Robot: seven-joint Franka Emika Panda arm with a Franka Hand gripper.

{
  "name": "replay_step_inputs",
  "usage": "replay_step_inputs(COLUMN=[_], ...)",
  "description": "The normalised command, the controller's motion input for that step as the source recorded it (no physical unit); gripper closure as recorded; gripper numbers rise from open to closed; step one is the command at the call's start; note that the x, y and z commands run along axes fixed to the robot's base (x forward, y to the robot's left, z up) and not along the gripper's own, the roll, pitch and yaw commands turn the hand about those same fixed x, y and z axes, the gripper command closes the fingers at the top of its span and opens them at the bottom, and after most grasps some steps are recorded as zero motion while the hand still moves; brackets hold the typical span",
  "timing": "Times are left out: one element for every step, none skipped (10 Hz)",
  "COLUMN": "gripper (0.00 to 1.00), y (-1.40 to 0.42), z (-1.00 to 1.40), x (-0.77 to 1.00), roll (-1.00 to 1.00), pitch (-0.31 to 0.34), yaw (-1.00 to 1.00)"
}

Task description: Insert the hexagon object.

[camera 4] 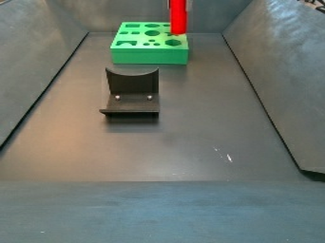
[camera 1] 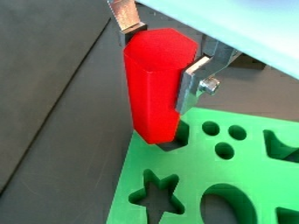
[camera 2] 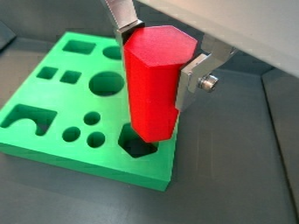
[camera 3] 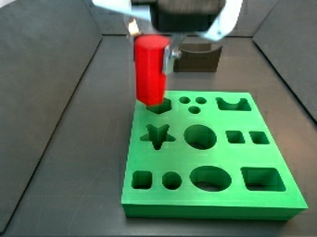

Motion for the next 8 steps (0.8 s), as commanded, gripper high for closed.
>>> replay_step_inputs(gripper=[1.0, 1.0, 1.0, 1.0, 1.0, 1.0, 1.0, 1.0], y=[0.01, 0.04, 0.08, 0.03, 0.06, 0.16, 0.13, 0.03], z=[-0.73, -0.67, -0.65, -0.73, -0.88, -0.85, -0.94, -1.0], x=[0.27, 0.31, 0.46, 0.39, 0.1, 0.0, -0.02, 0.0], roll=[0.17, 0.18, 0.15, 0.13, 0.09, 0.05, 0.05, 0.05], pitch=[-0.076, -0.039, 0.0, -0.029, -0.126, -0.19, -0.161, -0.123], yaw=[0.0, 0.0, 0.0, 0.0, 0.07, 0.34, 0.34, 0.2])
